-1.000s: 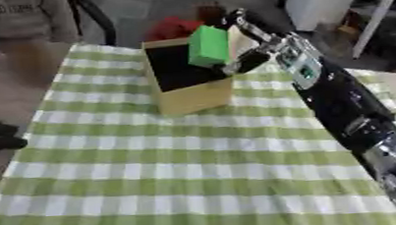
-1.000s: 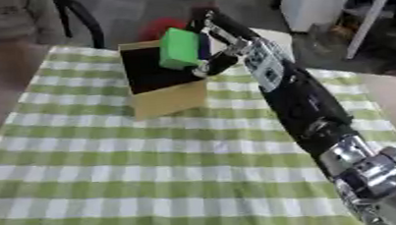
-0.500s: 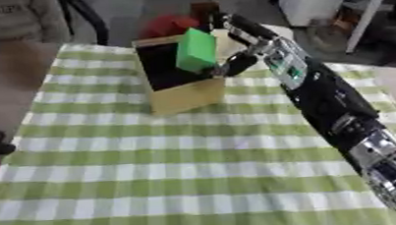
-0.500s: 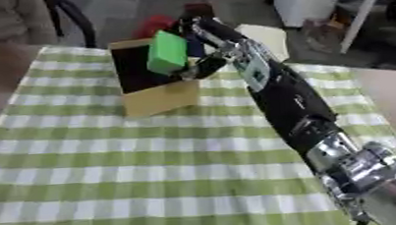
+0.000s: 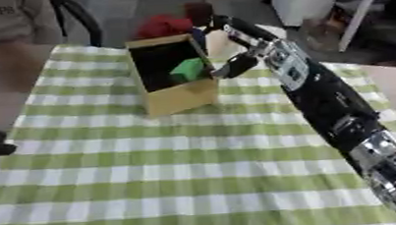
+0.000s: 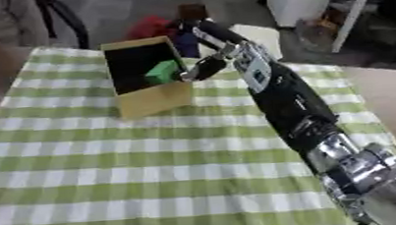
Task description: Pick up objects on the table and place them in the box.
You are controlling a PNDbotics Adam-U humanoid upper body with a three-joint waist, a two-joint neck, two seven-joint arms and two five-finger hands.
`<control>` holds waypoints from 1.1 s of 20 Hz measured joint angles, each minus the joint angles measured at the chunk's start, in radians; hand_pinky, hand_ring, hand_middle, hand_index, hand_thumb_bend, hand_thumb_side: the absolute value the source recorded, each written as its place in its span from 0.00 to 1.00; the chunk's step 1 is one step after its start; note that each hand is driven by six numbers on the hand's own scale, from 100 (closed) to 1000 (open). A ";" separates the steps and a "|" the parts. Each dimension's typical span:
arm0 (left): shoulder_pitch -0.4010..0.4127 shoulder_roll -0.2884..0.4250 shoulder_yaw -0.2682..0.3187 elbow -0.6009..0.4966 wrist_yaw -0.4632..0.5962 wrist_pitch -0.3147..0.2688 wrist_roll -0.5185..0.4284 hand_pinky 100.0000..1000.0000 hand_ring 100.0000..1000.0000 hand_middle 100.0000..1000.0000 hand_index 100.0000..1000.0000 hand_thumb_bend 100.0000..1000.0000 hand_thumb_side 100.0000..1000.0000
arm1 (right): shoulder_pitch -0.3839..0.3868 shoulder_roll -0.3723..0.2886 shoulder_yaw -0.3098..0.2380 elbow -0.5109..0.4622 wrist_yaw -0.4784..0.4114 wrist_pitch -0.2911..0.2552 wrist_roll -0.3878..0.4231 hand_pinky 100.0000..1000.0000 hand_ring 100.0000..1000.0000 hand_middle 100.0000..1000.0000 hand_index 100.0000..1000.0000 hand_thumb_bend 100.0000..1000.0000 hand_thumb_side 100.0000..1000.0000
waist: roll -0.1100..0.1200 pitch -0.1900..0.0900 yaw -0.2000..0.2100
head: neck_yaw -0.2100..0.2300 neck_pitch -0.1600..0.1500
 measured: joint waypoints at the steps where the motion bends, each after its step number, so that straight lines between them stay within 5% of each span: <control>1: 0.003 0.000 0.000 0.000 0.000 0.000 0.000 0.96 0.70 0.68 0.78 0.26 0.44 | 0.000 0.000 0.000 -0.005 -0.009 -0.001 0.003 0.90 0.82 0.90 0.94 0.44 0.17 | 0.003 -0.002 -0.007 | 0.001 0.000; 10: 0.061 0.000 0.028 0.025 -0.010 -0.006 0.023 0.96 0.70 0.68 0.78 0.25 0.45 | 0.055 -0.024 0.038 -0.152 -0.167 0.008 0.063 0.90 0.82 0.90 0.95 0.43 0.13 | 0.043 -0.030 -0.149 | 0.060 0.043; 14: 0.091 -0.006 0.052 0.037 -0.020 -0.012 0.046 0.96 0.70 0.68 0.78 0.24 0.46 | 0.101 -0.039 0.055 -0.255 -0.274 0.050 0.096 0.91 0.82 0.90 0.95 0.39 0.23 | 0.068 -0.036 -0.224 | 0.114 0.070; 22: 0.128 -0.008 0.086 0.052 -0.044 -0.020 0.086 0.97 0.72 0.69 0.78 0.24 0.47 | 0.211 -0.050 0.061 -0.470 -0.433 0.152 0.115 0.90 0.81 0.89 0.95 0.32 0.26 | 0.090 -0.042 -0.325 | 0.218 0.118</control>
